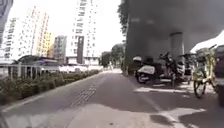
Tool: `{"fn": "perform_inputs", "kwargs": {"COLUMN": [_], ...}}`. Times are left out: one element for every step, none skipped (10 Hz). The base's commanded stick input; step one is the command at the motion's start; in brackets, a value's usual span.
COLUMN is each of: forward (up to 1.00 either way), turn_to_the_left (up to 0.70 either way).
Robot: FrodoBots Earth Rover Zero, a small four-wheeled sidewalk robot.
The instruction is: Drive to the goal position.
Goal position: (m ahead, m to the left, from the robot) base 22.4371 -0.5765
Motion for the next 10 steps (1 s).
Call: {"fn": "perform_inputs", "kwargs": {"forward": [0.7,0.7,0.7,0.7,0.7,0.7,0.7,0.7,0.7,0.7], "turn_to_the_left": [0.0,0.0,0.0,0.0,0.0,0.0,0.0,0.0,0.0,0.0]}}
